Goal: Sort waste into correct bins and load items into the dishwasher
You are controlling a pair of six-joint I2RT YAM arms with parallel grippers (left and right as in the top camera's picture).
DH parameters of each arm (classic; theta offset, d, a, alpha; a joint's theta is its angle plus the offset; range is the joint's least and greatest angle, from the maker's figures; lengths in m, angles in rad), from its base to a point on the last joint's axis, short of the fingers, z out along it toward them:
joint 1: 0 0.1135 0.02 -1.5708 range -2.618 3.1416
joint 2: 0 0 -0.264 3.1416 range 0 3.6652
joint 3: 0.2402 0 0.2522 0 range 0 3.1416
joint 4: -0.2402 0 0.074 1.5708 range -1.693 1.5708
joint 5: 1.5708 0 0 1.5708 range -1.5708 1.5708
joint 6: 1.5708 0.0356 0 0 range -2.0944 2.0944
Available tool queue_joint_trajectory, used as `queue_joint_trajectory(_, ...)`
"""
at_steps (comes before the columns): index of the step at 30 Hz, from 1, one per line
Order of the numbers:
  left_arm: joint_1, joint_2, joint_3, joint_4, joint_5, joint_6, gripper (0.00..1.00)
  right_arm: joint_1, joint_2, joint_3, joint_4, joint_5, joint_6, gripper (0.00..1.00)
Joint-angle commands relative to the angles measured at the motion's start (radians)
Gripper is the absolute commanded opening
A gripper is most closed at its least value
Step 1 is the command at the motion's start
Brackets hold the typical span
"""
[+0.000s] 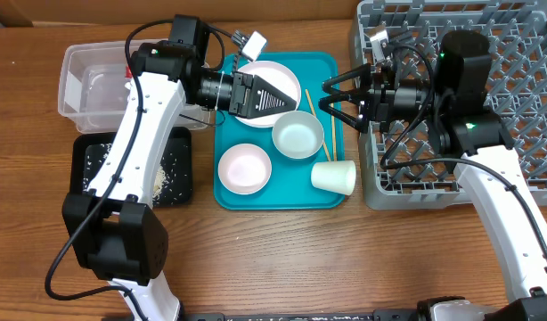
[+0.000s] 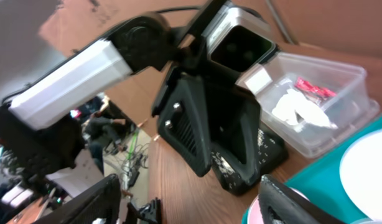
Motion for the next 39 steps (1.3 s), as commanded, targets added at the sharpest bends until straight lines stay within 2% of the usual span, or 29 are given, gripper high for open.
queue_joint_trajectory(1,-0.035,-0.004,0.003,0.002,-0.254,-0.005,0.47,-0.033,0.006,0.003,-0.056,0.128,0.003,0.79)
queue_joint_trajectory(6,-0.126,-0.004,0.003,0.04,-0.666,-0.154,0.51,-0.101,-0.008,0.004,-0.233,0.357,0.003,0.8)
queue_joint_trajectory(10,-0.248,-0.004,0.003,0.097,-0.942,-0.227,0.56,-0.19,-0.06,0.011,-0.367,0.511,0.02,0.88)
queue_joint_trajectory(14,-0.377,-0.004,0.003,0.117,-1.188,-0.248,0.65,-0.327,-0.13,0.048,-0.532,0.66,0.066,0.93)
queue_joint_trajectory(17,-0.458,-0.004,0.003,0.113,-1.333,-0.248,0.68,-0.423,-0.167,0.052,-0.621,0.726,0.086,0.95)
queue_joint_trajectory(21,-0.538,0.002,0.003,0.103,-1.431,-0.248,0.68,-0.497,-0.175,0.052,-0.697,0.736,0.097,0.95)
queue_joint_trajectory(28,-0.603,0.095,0.003,0.026,-1.503,-0.266,0.68,-0.509,-0.174,0.051,-0.746,0.779,0.096,0.97)
queue_joint_trajectory(32,-0.645,0.151,0.003,-0.002,-1.539,-0.262,0.61,-0.509,-0.174,0.051,-0.747,0.779,0.096,0.97)
queue_joint_trajectory(36,-0.684,0.151,0.011,0.026,-1.538,-0.262,0.62,-0.509,-0.174,0.05,-0.749,0.779,0.095,0.98)
queue_joint_trajectory(39,-0.707,0.151,0.026,0.052,-1.538,-0.262,0.69,-0.509,-0.174,0.05,-0.75,0.779,0.08,0.98)
